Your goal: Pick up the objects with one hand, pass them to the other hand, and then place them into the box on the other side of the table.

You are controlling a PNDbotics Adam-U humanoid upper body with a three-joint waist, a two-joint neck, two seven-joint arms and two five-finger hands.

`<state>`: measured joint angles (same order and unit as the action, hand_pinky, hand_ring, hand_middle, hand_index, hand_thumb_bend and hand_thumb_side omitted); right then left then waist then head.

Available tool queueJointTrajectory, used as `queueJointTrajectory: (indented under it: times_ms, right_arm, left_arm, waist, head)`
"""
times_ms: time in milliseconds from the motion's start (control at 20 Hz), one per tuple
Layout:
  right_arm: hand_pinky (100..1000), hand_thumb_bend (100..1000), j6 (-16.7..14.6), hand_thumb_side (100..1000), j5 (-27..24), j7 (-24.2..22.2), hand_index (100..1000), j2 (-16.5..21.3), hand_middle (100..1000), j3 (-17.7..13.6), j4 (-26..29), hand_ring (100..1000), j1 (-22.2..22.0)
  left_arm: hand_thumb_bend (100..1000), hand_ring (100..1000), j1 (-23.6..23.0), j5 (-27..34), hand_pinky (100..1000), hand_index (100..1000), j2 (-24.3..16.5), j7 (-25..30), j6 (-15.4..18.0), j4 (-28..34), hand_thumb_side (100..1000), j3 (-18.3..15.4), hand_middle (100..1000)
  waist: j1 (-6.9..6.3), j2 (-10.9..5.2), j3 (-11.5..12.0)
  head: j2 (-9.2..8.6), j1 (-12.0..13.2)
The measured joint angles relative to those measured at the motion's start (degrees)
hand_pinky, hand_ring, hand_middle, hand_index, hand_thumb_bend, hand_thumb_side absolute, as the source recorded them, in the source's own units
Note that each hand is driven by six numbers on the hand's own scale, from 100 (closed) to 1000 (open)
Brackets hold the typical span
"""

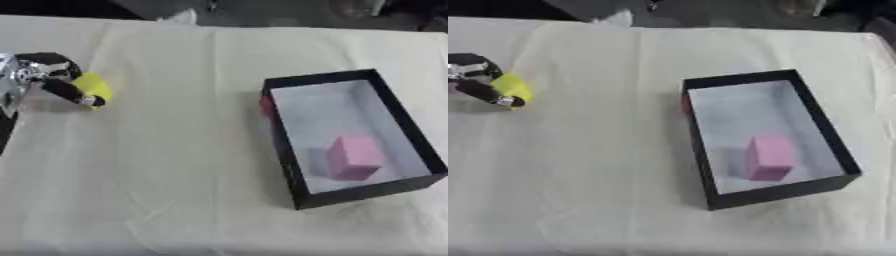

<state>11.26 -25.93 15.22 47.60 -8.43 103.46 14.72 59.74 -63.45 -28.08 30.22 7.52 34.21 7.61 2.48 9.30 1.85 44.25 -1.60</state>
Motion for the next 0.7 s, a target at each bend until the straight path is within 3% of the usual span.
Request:
queueJointTrajectory:
  times_ms: [450,700]
  right_arm:
    - [741,100,0.04,426,0.00,-0.22,959,-0.37,909,0.00,-0.02,907,-0.10]
    - [742,100,0.08,426,0.00,-0.28,960,-0.37,909,0.00,-0.03,907,-0.10]
  left_arm:
    - [394,873,0.16,0.00,947,674,0.08,0.35,-0.30,-0.03,467,0.01,754]
    - [334,860,0.48,0.16,934,607,0.47,1.05,-0.09,0.06,328,0.03,740]
  waist:
    - [0.00,0.00,0.08]
    - [0.00,0.00,0.19]
  head:
    - [0.00,0.04]
    - [0.00,0.04]
